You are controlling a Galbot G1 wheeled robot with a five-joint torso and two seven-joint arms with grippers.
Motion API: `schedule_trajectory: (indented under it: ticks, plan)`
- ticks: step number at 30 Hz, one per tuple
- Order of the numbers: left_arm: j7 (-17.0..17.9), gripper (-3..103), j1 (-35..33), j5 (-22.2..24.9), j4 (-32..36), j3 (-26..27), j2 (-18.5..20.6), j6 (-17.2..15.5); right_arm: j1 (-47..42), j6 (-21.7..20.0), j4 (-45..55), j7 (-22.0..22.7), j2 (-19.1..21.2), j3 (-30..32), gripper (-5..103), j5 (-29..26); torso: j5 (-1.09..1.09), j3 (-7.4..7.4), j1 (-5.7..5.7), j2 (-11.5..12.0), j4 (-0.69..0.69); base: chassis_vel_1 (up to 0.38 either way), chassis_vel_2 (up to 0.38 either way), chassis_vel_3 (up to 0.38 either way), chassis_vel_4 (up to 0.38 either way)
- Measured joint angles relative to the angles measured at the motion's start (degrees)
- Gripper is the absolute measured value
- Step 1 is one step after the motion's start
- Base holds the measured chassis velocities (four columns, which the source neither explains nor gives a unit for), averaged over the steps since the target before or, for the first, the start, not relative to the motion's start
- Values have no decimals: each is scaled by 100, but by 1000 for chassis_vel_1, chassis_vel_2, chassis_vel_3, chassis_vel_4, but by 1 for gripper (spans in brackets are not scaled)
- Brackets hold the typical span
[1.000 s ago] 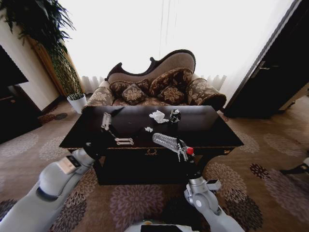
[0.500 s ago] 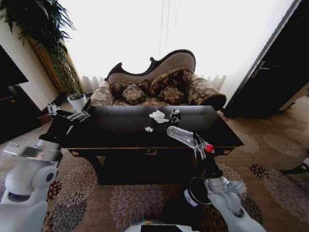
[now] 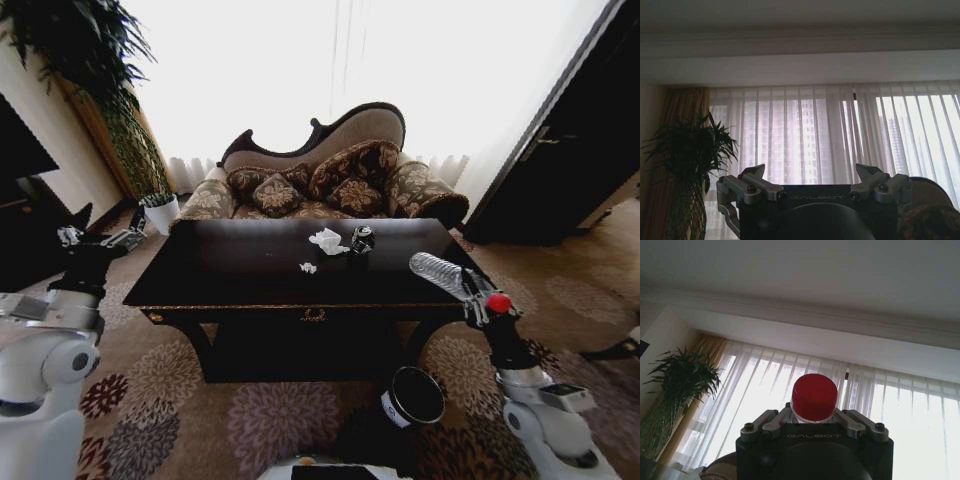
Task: Move to the front of the table and place the trash on the table into the trash bin.
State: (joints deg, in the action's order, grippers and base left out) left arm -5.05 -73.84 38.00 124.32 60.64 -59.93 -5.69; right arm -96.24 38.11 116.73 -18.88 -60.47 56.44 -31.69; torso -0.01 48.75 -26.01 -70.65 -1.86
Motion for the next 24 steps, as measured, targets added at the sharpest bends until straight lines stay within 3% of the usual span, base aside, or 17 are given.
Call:
schedule_trajectory:
  ticks: [4,14,24]
  plan:
    - [-4,100,38,-66,-163,31,13,27,-84,-16,-145,-113,6,262,18,92,0,0,0,0,0,0,0,0,0]
    - [81,100,48,25,-354,356,63,61,-520,216,-709,-993,235,1196,18,374,-2,0,0,0,-1,0,0,0,0]
    - [79,100,29,21,-289,374,-30,73,-631,367,-1155,-1463,196,1696,18,709,-1,0,1,0,1,0,0,0,0]
